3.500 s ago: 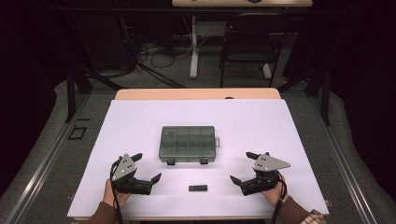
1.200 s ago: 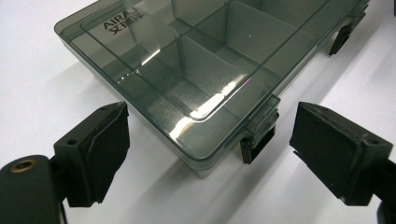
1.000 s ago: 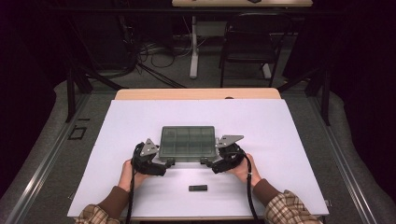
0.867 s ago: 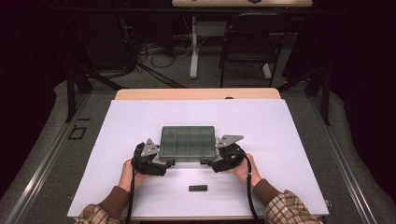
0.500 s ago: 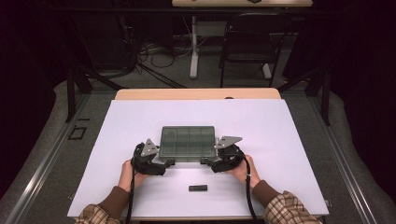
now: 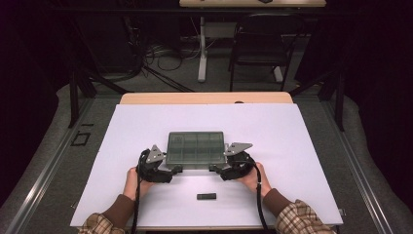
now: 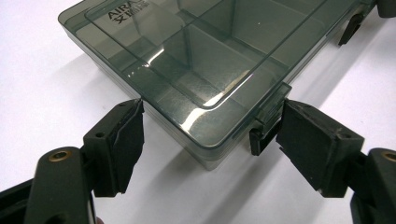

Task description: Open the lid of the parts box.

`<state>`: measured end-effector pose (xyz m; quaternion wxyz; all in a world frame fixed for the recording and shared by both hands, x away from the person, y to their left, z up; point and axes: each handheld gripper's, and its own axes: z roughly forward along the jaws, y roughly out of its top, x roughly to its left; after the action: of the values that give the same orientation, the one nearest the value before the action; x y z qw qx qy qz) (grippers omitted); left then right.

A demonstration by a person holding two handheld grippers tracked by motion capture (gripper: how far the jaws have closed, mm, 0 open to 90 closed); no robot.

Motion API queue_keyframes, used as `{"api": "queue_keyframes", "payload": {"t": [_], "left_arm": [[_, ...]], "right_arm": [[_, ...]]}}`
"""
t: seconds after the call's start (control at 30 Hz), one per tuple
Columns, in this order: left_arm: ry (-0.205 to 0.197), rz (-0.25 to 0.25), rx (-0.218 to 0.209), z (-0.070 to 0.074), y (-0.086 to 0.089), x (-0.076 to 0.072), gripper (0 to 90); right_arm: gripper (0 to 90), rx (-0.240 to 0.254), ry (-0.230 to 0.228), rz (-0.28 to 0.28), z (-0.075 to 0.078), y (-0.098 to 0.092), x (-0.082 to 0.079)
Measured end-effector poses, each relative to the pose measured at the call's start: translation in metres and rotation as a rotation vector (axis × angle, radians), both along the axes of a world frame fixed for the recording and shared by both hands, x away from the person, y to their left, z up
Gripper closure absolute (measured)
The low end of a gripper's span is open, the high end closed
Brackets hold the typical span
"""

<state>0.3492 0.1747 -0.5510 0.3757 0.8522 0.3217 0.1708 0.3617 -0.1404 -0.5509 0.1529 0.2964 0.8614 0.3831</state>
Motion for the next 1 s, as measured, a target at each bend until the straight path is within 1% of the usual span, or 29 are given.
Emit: {"api": "queue_keyframes", "payload": {"t": [0.23,0.33,0.47,0.57,0.67,0.83,1.0], "left_arm": [[-0.003,-0.003,-0.006,0.0000,0.0009,-0.0001,23.3],[-0.008,-0.003,-0.003,0.0004,0.0012,-0.0002,23.6],[-0.008,-0.002,-0.008,0.0000,0.0011,0.0000,23.4],[-0.009,-0.002,-0.008,-0.0001,0.0012,0.0000,23.4],[-0.010,-0.002,0.003,0.0003,0.0008,-0.0003,23.5],[-0.007,0.001,0.016,0.0000,-0.0009,-0.0005,22.8],[-0.007,0.001,0.017,-0.0002,-0.0008,-0.0004,22.7]], "right_arm": [[27.7,0.003,0.003,-0.006,0.0006,-0.0002,-0.0007],[28.3,0.012,-0.001,-0.014,0.0023,-0.0006,-0.0016],[28.2,0.010,0.006,-0.014,0.0013,-0.0002,-0.0015],[28.3,0.011,0.002,-0.014,0.0008,0.0001,-0.0016],[29.1,0.011,0.008,-0.016,0.0015,-0.0007,-0.0018],[29.3,0.017,0.005,-0.015,0.0012,-0.0009,-0.0016],[29.6,0.022,0.009,-0.018,0.0014,-0.0012,-0.0017]]}}
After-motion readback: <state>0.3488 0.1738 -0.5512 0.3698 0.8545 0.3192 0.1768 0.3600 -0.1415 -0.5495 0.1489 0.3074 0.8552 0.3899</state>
